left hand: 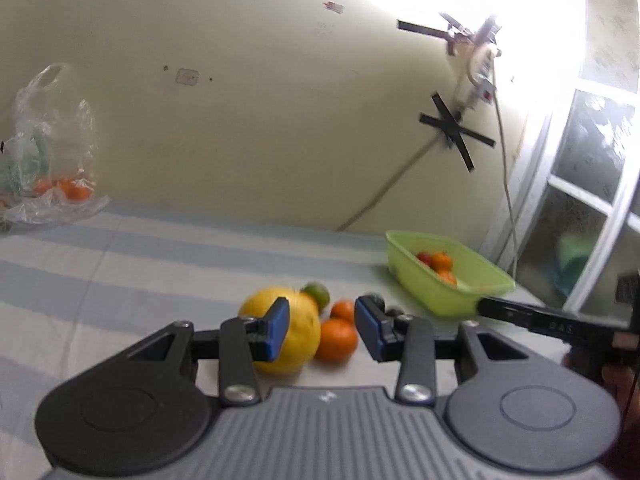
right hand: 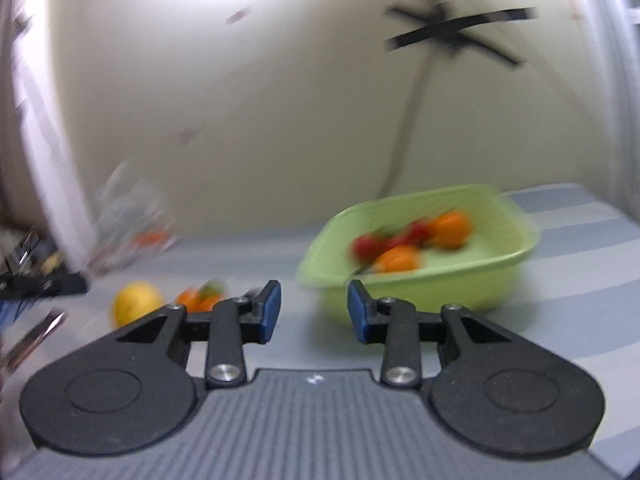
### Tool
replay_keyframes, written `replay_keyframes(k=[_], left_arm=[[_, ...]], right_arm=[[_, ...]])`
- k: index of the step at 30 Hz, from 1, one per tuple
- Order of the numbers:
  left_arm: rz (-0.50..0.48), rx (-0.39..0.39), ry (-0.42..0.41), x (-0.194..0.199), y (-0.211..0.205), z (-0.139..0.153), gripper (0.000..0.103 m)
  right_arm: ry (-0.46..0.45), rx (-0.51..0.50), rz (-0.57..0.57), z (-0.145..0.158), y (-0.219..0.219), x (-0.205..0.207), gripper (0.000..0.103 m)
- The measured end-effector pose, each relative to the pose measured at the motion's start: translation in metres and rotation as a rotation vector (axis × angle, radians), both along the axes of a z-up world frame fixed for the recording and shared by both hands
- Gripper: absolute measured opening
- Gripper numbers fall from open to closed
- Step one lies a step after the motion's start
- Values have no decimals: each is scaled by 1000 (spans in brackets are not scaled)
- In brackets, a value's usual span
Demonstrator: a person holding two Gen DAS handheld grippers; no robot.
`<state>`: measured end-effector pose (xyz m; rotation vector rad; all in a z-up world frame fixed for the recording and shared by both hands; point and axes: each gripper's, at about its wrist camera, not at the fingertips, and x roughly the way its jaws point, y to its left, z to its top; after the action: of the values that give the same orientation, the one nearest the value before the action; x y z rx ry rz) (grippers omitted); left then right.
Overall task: Organize fruits
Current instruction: 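Grasp a tangerine with the left gripper while the right gripper grasps a dark plum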
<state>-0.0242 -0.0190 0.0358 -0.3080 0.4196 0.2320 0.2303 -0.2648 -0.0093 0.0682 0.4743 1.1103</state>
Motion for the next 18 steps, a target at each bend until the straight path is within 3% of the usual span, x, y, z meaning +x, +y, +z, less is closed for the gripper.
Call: replay_keyframes(k=[3, 8, 13, 18], left_arm=[[-30, 11, -2, -7, -5, -7, 36], [-86, -36, 26, -4, -7, -23, 35], [-139, -35, 94, 15, -10, -39, 32], [-106, -31, 105, 28, 1, -43, 29]], right_arm=[[-13, -62, 106, -1, 25, -22, 39], [-105, -155, 204, -2, 64, -52, 39], [-137, -205, 106, -3, 82, -43, 39], [-133, -225, 38, -7, 82, -27, 39]])
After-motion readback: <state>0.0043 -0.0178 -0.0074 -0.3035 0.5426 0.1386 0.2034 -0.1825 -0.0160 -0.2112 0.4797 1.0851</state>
